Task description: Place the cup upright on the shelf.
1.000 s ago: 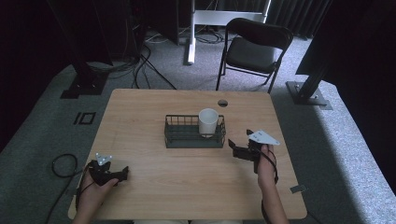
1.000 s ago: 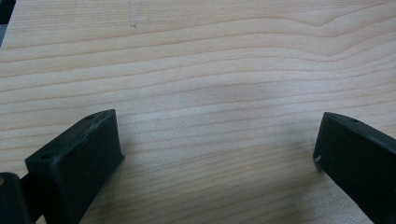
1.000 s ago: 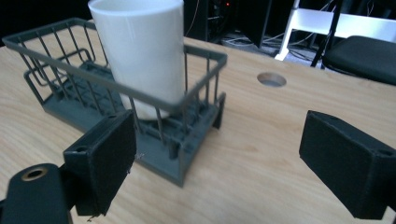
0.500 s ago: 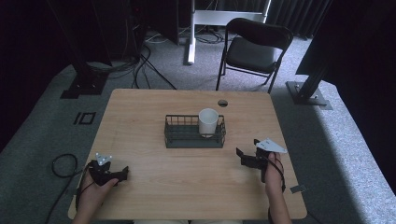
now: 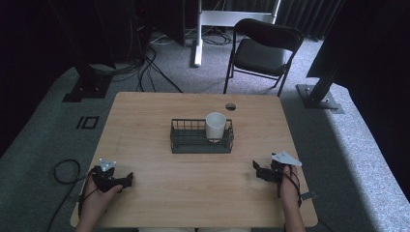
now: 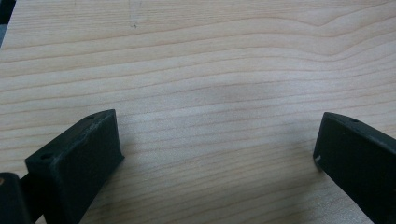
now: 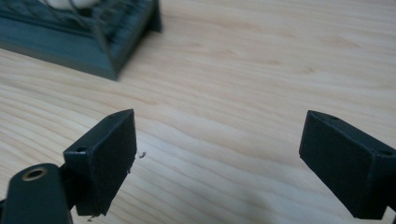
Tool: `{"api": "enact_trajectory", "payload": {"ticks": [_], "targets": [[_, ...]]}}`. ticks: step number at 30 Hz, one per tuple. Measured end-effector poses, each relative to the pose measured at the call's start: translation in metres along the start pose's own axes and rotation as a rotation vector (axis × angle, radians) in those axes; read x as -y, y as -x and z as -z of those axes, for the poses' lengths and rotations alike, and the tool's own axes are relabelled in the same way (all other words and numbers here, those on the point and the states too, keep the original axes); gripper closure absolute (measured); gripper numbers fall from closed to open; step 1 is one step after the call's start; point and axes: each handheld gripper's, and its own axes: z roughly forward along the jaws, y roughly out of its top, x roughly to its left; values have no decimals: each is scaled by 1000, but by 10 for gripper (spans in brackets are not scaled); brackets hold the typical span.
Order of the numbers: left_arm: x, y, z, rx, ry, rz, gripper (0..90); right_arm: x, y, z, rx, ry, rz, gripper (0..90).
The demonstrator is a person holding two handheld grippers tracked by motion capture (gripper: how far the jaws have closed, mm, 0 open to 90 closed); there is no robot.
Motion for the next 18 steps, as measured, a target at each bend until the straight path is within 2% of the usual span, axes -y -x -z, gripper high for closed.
{"api": "enact_trajectory", "payload": {"ticks": [4,8,12,15,18], "targets": [[0,0,0,0,0,0,11,7,3,-1,50,-29,-18,108],[0,0,0,0,0,0,11,10,9,0,85,-46,-58,108],[0,0,0,0,0,0,11,12,12,2,102,-58,-74,108],[0,0,0,0,0,0,11,14,15,3,129,-89,-72,108],[0,0,0,0,0,0,11,15,17,4,147,-107,-91,108]]}}
